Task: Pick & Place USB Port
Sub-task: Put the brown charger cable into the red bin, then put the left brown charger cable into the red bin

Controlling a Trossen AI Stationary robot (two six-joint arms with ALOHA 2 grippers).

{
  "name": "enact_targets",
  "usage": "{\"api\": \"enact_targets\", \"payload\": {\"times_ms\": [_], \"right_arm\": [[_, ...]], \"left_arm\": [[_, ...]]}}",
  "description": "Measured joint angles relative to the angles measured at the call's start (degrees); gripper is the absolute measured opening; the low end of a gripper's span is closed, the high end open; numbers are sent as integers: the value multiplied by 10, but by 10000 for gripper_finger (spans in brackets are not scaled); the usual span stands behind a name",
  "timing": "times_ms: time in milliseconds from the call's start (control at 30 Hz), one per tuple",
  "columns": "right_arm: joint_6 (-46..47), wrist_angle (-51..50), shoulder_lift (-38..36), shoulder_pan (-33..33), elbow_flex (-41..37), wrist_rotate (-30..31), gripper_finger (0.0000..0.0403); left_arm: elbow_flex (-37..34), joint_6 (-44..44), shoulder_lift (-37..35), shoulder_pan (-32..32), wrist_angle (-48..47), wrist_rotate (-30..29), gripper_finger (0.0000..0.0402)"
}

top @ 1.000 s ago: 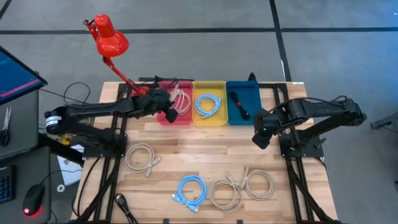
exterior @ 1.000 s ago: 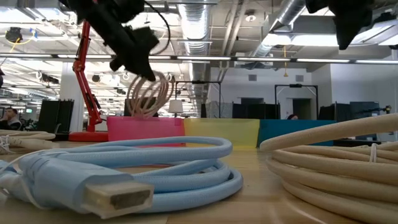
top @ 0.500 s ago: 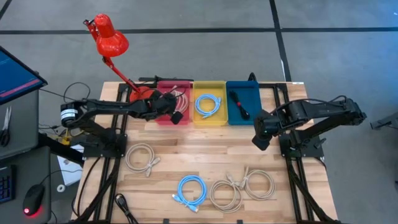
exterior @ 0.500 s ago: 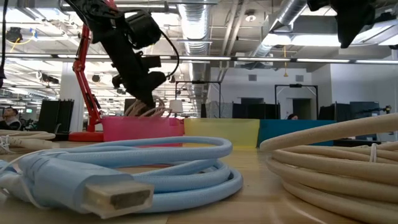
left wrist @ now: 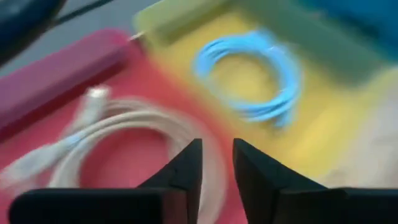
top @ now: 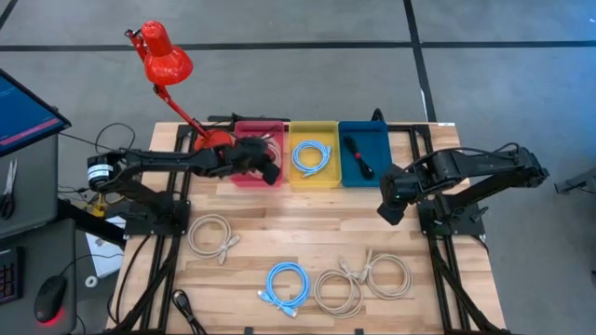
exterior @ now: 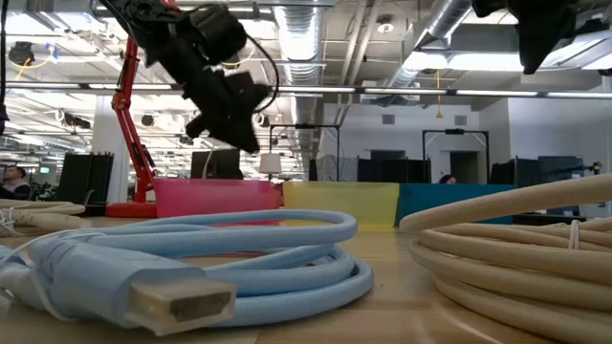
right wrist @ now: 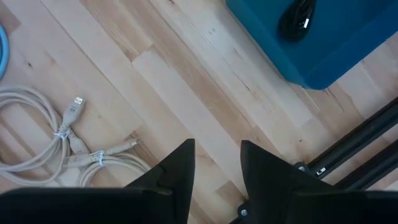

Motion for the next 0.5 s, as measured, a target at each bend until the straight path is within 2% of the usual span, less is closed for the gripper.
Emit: {"api": "enact_targets", "payload": {"times_ms": [133,300,367,500], "right_arm": [[-4,0,0,0,0,0,120],[-10,0,0,0,0,0,120],[-21,3,0,0,0,0,120],[-35,8,0,0,0,10,120]], "left_arm": [[0,-11,-36,0,36,89,106],[0,-10,-108,-14,43,174,96],[0,-10,-142,-26,43,195,87],[0,-6,-204,-62,40,201,59]]}}
